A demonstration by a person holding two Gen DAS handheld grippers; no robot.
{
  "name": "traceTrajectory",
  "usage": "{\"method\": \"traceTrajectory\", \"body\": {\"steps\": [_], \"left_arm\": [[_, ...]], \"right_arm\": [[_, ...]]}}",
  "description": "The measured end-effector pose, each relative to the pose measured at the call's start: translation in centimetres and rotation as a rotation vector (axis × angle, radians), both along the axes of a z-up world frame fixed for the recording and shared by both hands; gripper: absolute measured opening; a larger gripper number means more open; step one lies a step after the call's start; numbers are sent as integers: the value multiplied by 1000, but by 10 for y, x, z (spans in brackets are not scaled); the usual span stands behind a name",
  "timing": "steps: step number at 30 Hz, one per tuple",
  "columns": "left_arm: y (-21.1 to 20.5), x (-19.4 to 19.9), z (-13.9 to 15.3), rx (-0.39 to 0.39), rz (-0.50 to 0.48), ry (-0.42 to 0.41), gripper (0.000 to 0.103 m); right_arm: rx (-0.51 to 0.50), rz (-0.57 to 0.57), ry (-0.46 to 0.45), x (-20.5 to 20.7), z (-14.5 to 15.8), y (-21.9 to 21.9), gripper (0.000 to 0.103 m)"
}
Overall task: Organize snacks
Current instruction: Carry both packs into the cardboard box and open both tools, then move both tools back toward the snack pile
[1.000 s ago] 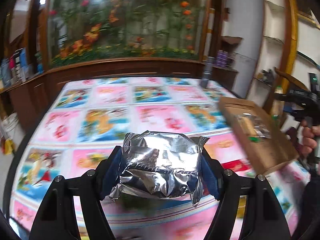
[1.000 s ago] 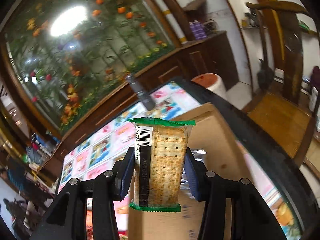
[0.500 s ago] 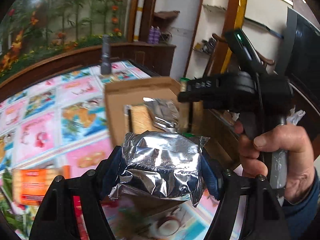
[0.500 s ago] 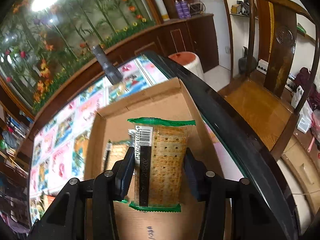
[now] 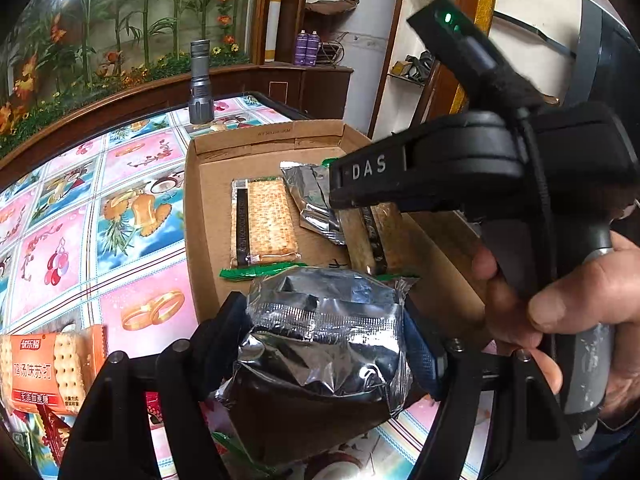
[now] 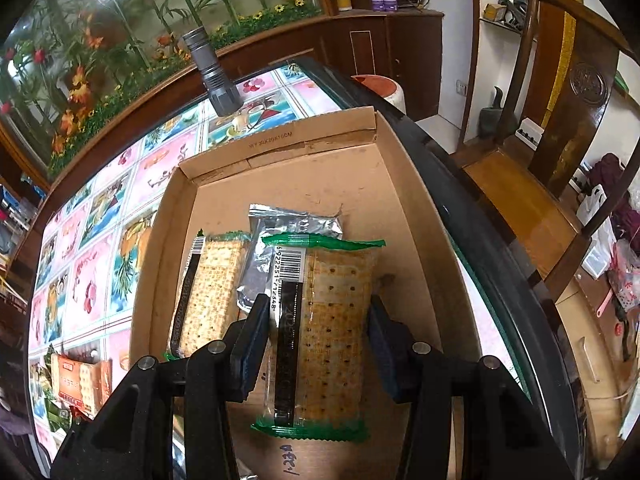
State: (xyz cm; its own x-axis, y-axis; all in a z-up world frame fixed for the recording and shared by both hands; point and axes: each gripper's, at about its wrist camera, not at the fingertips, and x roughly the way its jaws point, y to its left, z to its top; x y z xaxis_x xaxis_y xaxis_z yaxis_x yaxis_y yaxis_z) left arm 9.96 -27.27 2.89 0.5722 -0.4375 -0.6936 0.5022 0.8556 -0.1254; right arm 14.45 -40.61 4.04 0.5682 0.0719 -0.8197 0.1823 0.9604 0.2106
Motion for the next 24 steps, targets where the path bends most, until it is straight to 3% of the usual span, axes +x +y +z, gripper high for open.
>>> {"method": "traceTrajectory", "body": {"steps": [15,24], "left_arm": [[9,1,4,-54,17,22,84],[49,-6,34,-105,97,-26,84]], "right_arm": [[12,-65,-76,-8,19,-8,51],[74,-27,-186,-18,36,-1,51]]}}
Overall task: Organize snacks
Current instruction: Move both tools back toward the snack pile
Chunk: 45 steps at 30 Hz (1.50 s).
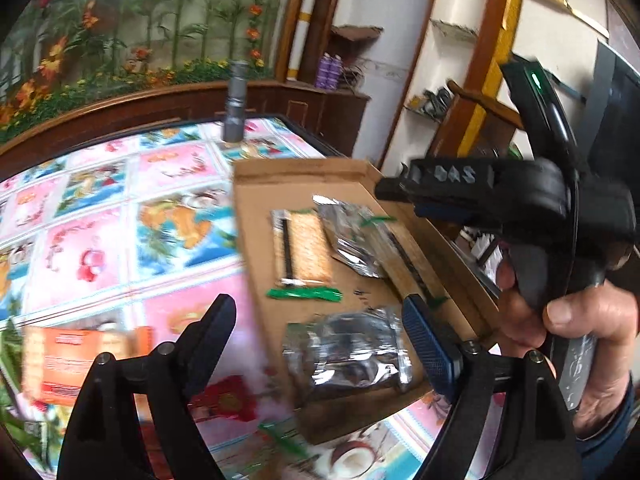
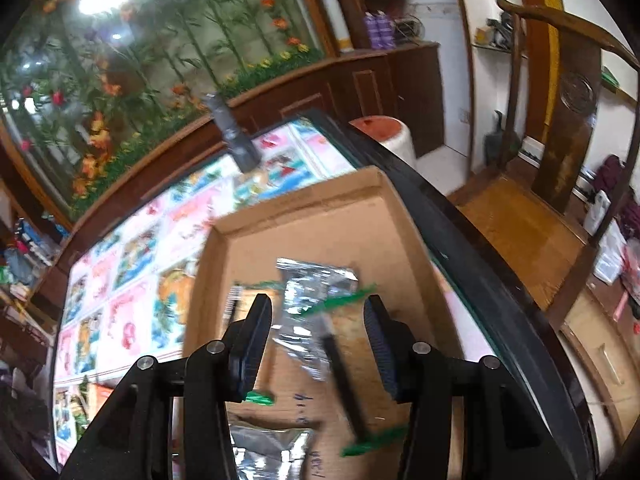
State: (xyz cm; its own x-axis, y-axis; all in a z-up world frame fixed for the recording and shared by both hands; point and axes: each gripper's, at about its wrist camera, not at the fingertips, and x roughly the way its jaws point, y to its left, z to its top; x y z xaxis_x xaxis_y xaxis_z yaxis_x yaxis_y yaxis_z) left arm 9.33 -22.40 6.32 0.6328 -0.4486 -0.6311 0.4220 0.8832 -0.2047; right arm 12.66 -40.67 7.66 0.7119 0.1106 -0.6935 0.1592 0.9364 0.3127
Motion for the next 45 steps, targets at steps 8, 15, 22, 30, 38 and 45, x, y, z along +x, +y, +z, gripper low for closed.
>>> {"method": "traceTrajectory", "body": {"steps": [8,15,22,30,38,45], "left_arm": [[69,-2,6,-9,138,29,84],[159,-13,1,52,335,44,84],[262,-13,-13,44,579,123,84],[274,-6,-30,109,628,159,82],[263,13,-53,199,595,211,50],[273,13,-52,213,590,190,36]], "right_arm": [[-16,98,-27,-1,2,28,51],[-51,169,-28,-2,-2,51,51],[-78,223,-37,-6,-3,71,52],[-111,276,-38,-8,-5,92,51],[-93,341,-63,-14,-4,106,52],[-73,475,-117,-24,-2,132,52]]}}
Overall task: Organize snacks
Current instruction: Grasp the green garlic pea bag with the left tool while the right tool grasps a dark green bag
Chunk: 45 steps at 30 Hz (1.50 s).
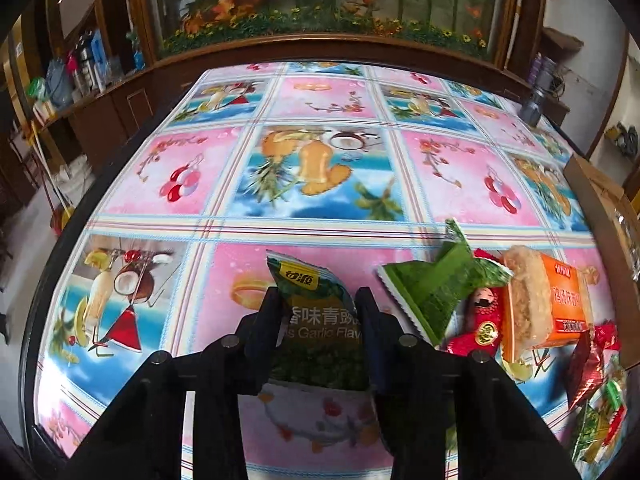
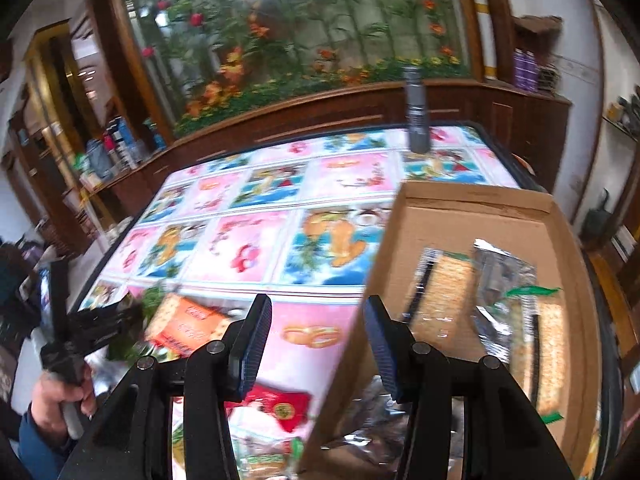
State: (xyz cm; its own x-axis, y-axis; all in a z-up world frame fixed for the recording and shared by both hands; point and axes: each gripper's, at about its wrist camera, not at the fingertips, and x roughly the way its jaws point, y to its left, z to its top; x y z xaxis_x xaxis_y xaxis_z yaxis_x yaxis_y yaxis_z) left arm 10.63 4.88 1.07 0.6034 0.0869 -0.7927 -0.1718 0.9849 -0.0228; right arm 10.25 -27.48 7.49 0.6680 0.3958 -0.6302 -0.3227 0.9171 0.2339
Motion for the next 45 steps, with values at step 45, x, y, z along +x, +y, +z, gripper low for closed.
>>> {"method": "traceTrajectory", "body": {"steps": [45], "left_arm": [[29,-17,29,-127,8,-135,35]], "right_arm": [[93,224,111,-21,-43,177,37]]}}
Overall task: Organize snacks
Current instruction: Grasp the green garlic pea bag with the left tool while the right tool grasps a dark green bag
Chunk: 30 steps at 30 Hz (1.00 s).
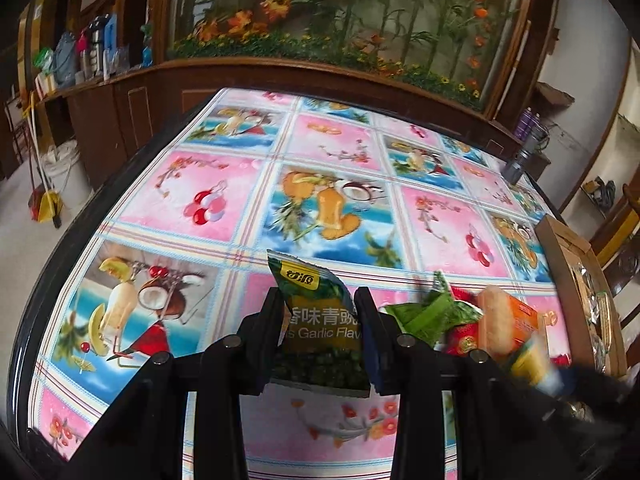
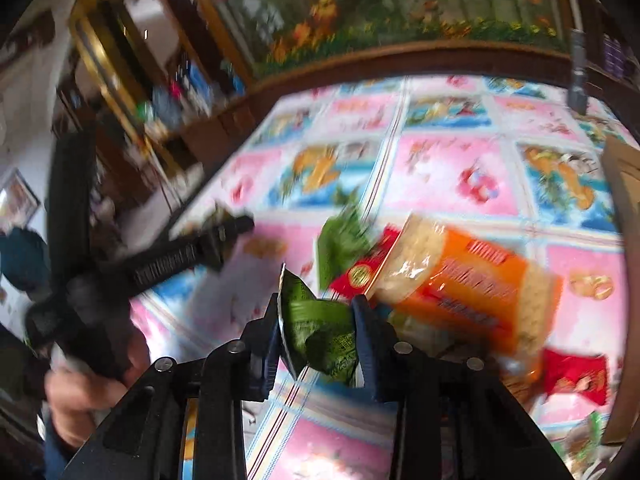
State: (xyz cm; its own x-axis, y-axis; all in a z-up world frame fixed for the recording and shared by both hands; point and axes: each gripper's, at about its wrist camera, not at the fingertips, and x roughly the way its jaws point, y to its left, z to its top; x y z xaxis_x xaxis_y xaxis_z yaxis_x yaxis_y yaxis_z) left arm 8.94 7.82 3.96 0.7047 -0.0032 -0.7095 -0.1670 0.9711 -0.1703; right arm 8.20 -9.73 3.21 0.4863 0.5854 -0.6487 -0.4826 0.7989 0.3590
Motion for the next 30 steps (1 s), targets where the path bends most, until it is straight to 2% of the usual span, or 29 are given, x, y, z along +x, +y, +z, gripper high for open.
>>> {"method": "traceTrajectory", "body": {"steps": [4,11,25,30], "left_arm": [[-14,-2,3,28,-26,-19,35],[-34,-5,3,106,-60,-33,35],[-39,-4,1,126,-69,-30,35],[-46,-6,3,160,-80,-46,35]], "right_arm": [[45,-58,-76,3,14,-23,37],[83,-62,-65,0,21,-29,37],[129,-90,-56,1,21,-37,37],[144,-107,-60,2,23,-42,37]]}}
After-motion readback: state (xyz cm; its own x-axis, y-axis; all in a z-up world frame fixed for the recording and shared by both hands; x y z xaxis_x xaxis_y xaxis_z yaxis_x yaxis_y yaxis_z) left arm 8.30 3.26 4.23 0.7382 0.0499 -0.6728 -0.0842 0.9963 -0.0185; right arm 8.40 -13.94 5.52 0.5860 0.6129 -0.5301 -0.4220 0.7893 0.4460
